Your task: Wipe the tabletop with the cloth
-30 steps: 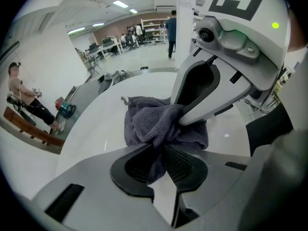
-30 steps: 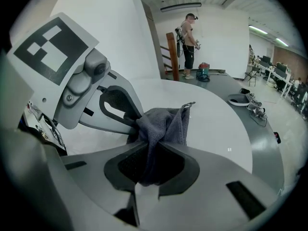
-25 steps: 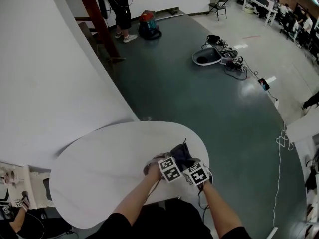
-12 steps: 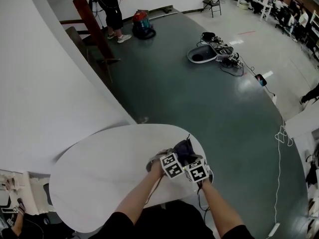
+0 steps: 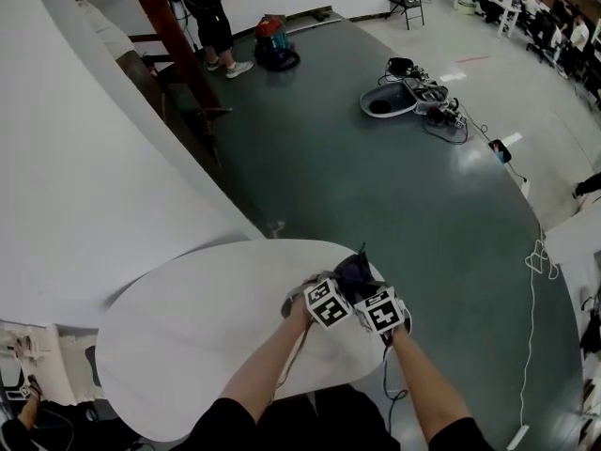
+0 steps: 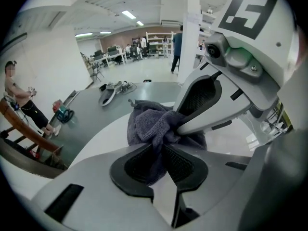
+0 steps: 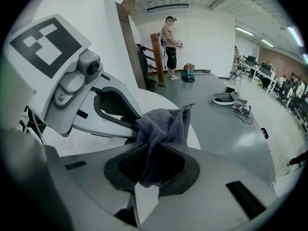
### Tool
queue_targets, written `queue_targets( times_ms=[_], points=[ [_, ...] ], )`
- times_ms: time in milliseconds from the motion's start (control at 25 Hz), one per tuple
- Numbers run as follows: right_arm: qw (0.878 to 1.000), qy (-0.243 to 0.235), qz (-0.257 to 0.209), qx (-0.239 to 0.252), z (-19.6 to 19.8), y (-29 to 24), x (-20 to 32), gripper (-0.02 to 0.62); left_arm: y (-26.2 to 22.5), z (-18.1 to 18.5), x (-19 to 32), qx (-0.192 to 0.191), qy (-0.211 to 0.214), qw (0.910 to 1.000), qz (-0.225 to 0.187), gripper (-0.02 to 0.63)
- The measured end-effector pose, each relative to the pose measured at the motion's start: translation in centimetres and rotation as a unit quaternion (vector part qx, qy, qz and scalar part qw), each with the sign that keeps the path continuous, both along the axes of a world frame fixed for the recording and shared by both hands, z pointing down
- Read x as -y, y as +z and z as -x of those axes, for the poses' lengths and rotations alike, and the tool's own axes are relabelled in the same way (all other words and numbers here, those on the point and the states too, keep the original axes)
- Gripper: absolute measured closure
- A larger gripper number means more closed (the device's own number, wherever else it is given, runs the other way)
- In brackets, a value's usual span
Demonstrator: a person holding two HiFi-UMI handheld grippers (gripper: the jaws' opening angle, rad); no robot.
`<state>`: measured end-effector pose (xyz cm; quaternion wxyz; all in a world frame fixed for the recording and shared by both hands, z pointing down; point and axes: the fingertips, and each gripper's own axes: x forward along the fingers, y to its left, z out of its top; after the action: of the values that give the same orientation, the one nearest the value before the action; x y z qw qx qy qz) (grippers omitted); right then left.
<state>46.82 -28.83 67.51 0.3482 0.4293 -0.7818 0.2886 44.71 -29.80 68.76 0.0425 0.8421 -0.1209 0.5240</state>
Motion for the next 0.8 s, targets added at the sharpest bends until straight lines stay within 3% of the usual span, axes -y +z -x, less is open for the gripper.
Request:
queue_targets(
  times_ms=[280, 520, 800],
  points=[
    [0.999, -0.039, -0.007, -0.030, 1.5, -0.1, 3.4, 0.554, -0.4, 2.1, 3.1, -0.031, -0.039, 0.9985, -0.021, 0.532],
    [0.998, -0.062, -0.016, -0.026, 3.5, -0.2, 5.1, 0.554, -0.7, 4.8, 4.3, -0.058, -0.070, 0.9955, -0.026, 0.532],
    [0.995, -0.089, -0.017, -0.038, 6.8, -0.2, 6.7, 0.554, -0.7, 8.1, 5.4, -0.062, -0.098, 0.9929, -0.027, 0.534]
  ],
)
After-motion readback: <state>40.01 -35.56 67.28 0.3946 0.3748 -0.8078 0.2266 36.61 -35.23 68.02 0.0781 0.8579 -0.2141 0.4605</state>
